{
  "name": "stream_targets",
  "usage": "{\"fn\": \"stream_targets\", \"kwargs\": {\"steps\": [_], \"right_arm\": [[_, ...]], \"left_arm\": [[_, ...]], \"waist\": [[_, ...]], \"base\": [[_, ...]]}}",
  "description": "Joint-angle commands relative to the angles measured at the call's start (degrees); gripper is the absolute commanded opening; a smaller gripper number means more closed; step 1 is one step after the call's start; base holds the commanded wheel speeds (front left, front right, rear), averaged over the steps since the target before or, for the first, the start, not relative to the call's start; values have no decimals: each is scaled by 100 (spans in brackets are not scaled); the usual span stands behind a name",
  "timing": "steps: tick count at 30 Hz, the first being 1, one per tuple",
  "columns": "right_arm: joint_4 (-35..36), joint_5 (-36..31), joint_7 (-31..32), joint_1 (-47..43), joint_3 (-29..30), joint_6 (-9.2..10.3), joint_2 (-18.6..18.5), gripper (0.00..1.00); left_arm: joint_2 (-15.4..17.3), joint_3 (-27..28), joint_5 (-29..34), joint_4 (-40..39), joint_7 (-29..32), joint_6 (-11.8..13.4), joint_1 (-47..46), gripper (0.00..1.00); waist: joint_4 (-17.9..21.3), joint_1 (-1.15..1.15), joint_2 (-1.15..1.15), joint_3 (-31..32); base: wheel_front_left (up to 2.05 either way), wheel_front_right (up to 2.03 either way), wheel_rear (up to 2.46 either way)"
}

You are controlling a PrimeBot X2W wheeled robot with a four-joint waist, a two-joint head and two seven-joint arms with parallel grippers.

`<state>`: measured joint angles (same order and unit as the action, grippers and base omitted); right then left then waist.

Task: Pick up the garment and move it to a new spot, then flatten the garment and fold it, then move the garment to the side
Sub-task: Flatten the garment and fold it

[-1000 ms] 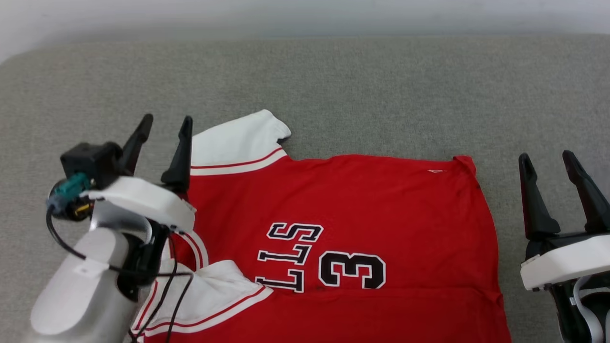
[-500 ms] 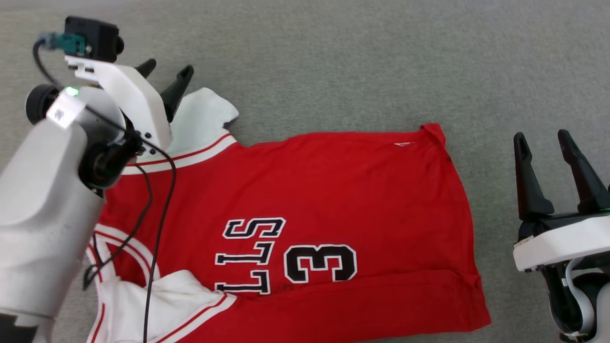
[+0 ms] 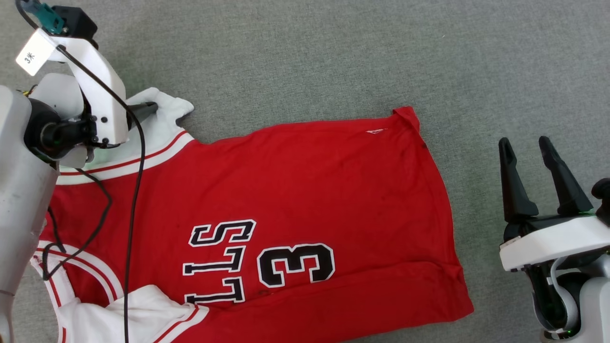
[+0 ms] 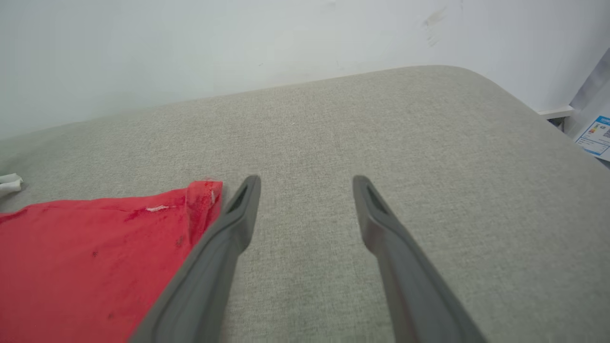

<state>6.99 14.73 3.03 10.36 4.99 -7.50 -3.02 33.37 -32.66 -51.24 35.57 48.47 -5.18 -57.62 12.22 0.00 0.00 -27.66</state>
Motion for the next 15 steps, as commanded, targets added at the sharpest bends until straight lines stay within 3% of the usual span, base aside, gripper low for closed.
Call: {"fn": "stream_targets", "kwargs": {"steps": [1,2,9,15], "right_arm": [[-28,33,-17,103,-23,2,19,100],[-65,63,12,114,-34,2,20,100],[-340,313,426,325,-119,2,2,100],[-881,697,1250,822,-337,2,-514,100]], "left_arm": [[-116,-264,-23,352,380,58,578,44],[-150,-279,-39,364,400,70,622,3],[-281,-156,-14,215,-159,25,472,0],[-387,15,118,-52,-842,79,74,0]], "waist": [[26,0,0,-28],[29,0,0,-41],[-77,0,0,-33],[-365,0,0,85]], "base": [[0,0,0],[0,0,0],[0,0,0],[0,0,0]]}}
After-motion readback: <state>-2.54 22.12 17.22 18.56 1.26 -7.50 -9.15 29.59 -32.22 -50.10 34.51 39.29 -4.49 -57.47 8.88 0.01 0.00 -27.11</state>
